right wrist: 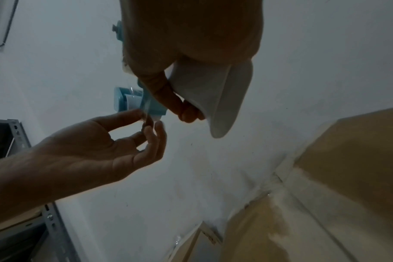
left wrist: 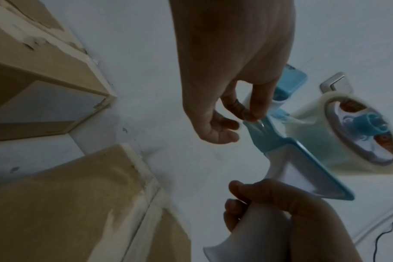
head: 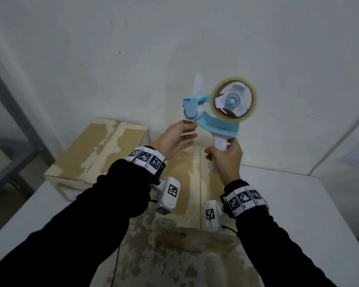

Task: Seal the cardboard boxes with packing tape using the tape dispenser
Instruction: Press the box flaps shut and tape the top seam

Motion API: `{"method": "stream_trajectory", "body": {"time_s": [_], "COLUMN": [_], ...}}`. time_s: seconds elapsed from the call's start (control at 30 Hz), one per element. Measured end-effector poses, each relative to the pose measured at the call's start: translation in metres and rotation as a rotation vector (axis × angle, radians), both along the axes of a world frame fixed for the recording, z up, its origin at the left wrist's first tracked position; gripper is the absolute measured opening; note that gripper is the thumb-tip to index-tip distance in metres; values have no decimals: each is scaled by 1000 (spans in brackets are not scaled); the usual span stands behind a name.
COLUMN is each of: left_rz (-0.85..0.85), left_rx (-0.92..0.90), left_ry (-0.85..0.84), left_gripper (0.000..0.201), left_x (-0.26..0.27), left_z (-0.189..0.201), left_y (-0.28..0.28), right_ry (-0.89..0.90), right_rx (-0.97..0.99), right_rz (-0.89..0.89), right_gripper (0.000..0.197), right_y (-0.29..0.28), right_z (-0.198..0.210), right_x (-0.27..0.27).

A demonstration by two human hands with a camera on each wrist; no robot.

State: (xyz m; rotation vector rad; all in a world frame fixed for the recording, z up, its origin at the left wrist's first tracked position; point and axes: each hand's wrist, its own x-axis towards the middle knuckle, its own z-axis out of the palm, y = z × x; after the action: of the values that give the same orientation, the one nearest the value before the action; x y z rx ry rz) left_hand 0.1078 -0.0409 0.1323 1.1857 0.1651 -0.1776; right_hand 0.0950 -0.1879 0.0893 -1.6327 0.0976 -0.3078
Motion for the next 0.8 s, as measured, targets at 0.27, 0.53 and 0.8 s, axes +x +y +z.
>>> {"method": "stream_trajectory", "body": {"time_s": [0.27,0.53,0.8], "left_rz": [-26,-43,-132], "left_rx": [-101,-43,-88], "left_ry": [-55,-13,128], "left_gripper": [7,5,5], "left_x": [3,11,11], "left_z": [-1,2,-4], "left_y": [15,41,42], "right_ry": [16,61,88], "right_rx": [23,42,121], "right_rz": [-27,-18,31], "right_gripper": [32,30,30], "right_y": [22,17,24], "right_z": [3,-1,-5], "right_x": [7,19,24]}}
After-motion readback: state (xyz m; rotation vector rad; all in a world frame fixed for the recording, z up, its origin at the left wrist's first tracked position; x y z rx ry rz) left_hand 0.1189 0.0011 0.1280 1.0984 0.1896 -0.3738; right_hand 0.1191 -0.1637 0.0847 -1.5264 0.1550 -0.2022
